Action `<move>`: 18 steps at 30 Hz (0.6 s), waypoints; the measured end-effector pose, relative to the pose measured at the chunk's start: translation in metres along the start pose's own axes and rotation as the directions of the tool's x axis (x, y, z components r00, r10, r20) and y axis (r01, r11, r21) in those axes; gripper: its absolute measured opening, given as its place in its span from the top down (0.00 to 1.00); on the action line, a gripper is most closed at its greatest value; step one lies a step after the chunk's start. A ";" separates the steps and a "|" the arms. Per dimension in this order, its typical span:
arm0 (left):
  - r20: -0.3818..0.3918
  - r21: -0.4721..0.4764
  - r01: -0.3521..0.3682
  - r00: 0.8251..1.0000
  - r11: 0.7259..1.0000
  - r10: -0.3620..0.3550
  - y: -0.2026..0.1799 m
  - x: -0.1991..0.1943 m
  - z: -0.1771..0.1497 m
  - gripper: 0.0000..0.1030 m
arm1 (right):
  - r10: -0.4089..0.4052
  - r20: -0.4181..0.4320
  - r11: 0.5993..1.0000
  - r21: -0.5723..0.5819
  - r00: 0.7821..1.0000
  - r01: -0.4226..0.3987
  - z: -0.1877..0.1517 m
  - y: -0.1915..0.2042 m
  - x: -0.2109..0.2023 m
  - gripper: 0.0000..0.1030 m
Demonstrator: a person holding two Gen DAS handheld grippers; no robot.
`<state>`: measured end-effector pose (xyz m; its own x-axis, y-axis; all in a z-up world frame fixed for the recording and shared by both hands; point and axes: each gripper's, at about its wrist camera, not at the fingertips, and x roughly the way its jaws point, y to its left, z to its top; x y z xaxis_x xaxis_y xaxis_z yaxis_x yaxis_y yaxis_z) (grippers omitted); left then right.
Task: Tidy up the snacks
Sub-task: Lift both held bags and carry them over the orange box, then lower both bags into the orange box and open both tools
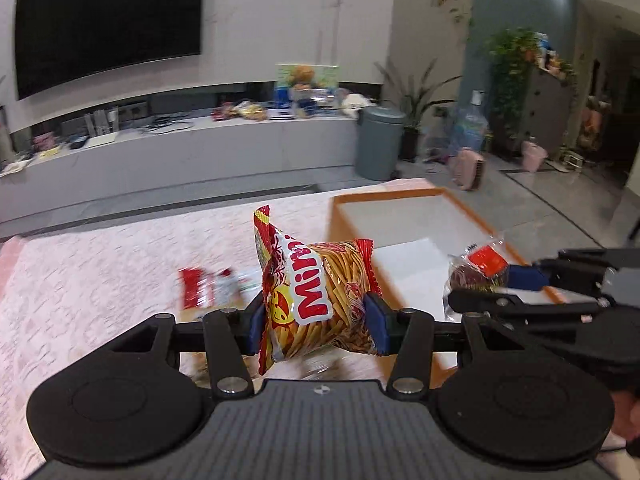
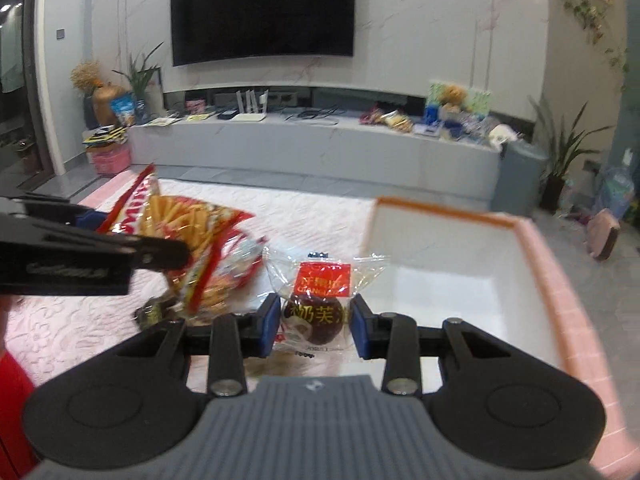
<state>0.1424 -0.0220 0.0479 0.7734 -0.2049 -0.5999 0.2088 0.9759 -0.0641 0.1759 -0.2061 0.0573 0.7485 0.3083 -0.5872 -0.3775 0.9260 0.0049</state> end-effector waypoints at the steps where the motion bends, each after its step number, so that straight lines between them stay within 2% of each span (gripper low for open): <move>1: -0.003 0.014 0.011 1.000 1.000 -0.011 -0.007 0.003 0.005 0.45 | -0.012 -0.010 1.000 -0.009 1.000 0.011 0.004 -0.010 -0.002 0.65; 5: -0.028 0.090 0.054 0.998 0.994 -0.052 -0.038 0.020 0.020 0.45 | -0.033 -0.109 0.999 -0.025 0.994 0.030 0.008 -0.046 0.004 0.65; 10: -0.119 0.173 0.140 0.986 0.975 -0.120 -0.070 0.052 0.025 0.45 | -0.052 -0.254 0.998 0.033 0.966 0.062 -0.005 -0.086 0.025 0.65; 12: -0.182 0.195 0.177 0.973 0.965 -0.142 -0.080 0.070 0.026 0.45 | -0.039 -0.295 0.995 0.071 0.955 0.063 -0.013 -0.100 0.031 0.65; 15: -0.275 0.188 0.231 0.945 0.955 -0.174 -0.086 0.094 0.027 0.45 | -0.038 -0.342 0.994 0.085 0.939 0.071 -0.020 -0.110 0.041 0.65; 18: -0.347 0.200 0.241 0.924 0.950 -0.162 -0.091 0.118 0.024 0.45 | -0.009 -0.379 0.992 0.113 0.925 0.056 -0.023 -0.119 0.049 0.65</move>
<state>0.2293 -0.1370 0.0017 0.4733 -0.3209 -0.8204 0.5047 0.8621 -0.0460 0.2450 -0.3059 0.0087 0.4897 0.1941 -0.8500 -0.2704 0.9607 0.0636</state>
